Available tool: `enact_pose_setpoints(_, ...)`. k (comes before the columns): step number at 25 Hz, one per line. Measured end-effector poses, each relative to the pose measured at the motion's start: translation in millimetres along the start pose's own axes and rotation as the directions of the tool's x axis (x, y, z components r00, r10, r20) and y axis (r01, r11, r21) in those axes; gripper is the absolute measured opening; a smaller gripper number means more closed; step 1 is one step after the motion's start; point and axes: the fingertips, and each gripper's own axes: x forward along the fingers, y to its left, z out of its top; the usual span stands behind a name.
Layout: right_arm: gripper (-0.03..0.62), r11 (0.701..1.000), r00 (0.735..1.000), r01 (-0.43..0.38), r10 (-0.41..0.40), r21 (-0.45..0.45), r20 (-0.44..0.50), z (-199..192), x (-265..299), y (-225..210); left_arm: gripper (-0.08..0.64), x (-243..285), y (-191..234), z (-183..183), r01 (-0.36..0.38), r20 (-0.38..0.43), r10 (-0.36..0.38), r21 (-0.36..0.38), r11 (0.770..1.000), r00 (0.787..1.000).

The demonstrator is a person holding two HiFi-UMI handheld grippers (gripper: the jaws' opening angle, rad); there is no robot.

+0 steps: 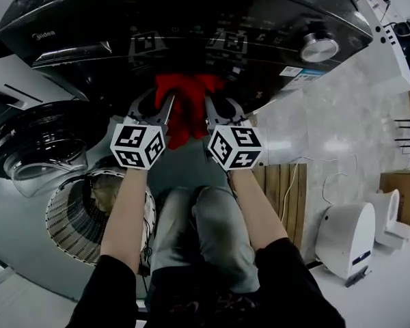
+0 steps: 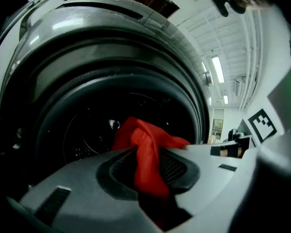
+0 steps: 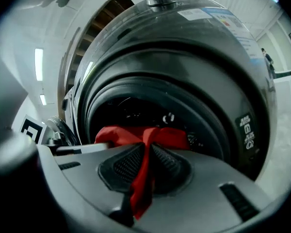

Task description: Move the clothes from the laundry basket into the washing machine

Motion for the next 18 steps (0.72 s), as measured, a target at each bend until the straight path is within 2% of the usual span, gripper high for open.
enact_pose_setpoints(8, 0.048, 0.997, 0.998, -0.015, 0.02, -0.081, 0.06, -11.5, 53.8, -13.2, 0.115, 37.6, 45.5, -12.3, -0.029, 0.074, 0.029, 0.011, 1.0, 0.997)
enact_pose_setpoints(13, 0.049, 0.995, 0.998, 0.005, 0.0, -0.096, 0.058, -24.5, 84.6, -31.6, 0.117, 64.6, 64.9, -24.1, -0.033, 0.057, 0.03, 0.062, 0.998, 0.998)
enact_pose_setpoints(18, 0.049, 0.988, 0.999, 0.045, -0.041, -0.148, 0.033, -37.9, 108.2, -43.4, 0.117, 84.3, 82.9, -39.6, -0.069, 0.027, 0.067, 0.068, 0.995, 0.997)
